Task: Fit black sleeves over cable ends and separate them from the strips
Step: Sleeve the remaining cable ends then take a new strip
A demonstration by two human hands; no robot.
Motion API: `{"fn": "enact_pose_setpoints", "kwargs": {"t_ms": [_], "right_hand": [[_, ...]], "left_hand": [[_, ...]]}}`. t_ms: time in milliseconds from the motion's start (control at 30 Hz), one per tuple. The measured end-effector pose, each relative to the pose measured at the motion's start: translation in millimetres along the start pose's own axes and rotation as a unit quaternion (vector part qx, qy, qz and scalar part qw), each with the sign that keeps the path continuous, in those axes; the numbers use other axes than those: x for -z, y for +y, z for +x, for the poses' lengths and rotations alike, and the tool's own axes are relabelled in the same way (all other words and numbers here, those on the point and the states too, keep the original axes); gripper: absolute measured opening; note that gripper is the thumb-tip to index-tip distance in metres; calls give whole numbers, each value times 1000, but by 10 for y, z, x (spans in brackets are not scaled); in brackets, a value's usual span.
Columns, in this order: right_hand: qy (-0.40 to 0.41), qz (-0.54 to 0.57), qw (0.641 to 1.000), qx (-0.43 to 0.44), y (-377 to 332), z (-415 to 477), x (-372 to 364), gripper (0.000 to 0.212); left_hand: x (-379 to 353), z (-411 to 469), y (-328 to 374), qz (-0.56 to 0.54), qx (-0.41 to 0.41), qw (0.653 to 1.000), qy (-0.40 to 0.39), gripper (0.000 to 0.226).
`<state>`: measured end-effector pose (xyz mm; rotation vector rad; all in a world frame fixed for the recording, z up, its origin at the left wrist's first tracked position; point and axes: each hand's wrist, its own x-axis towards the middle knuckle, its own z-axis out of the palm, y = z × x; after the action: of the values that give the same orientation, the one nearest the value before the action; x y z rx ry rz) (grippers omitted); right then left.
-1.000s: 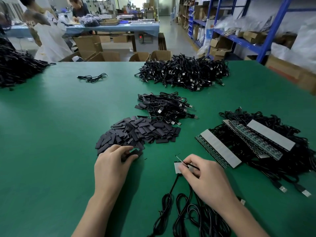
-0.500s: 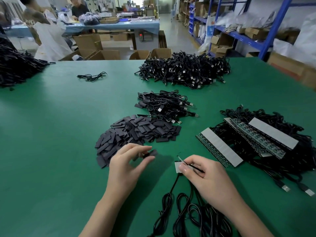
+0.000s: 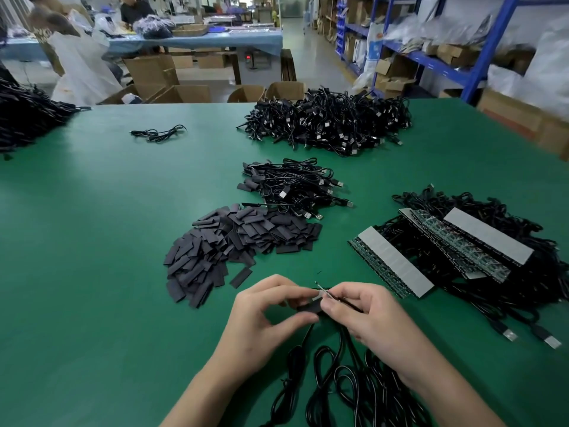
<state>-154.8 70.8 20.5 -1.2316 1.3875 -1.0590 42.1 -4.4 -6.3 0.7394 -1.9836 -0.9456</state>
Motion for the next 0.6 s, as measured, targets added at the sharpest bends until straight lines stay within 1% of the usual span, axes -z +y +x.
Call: {"fn": "enact_pose_setpoints", "kwargs": {"t_ms": [233, 367, 467, 600], "right_hand": [[-7, 62, 997, -35, -26, -7, 9, 17], [-16, 71, 997, -39, -54, -16, -4, 15], [-14, 66, 997, -42, -51, -17, -3, 24], [-24, 67, 997, -44, -53, -22, 11, 28]], "left_hand": [[-9, 16, 36, -46, 19, 999, -7, 23], [-21, 12, 46, -54, 18, 998, -13, 24], [-25, 5, 32, -46, 16, 999, -14, 22], [-27, 6, 27, -35, 13, 999, -11, 21]]}}
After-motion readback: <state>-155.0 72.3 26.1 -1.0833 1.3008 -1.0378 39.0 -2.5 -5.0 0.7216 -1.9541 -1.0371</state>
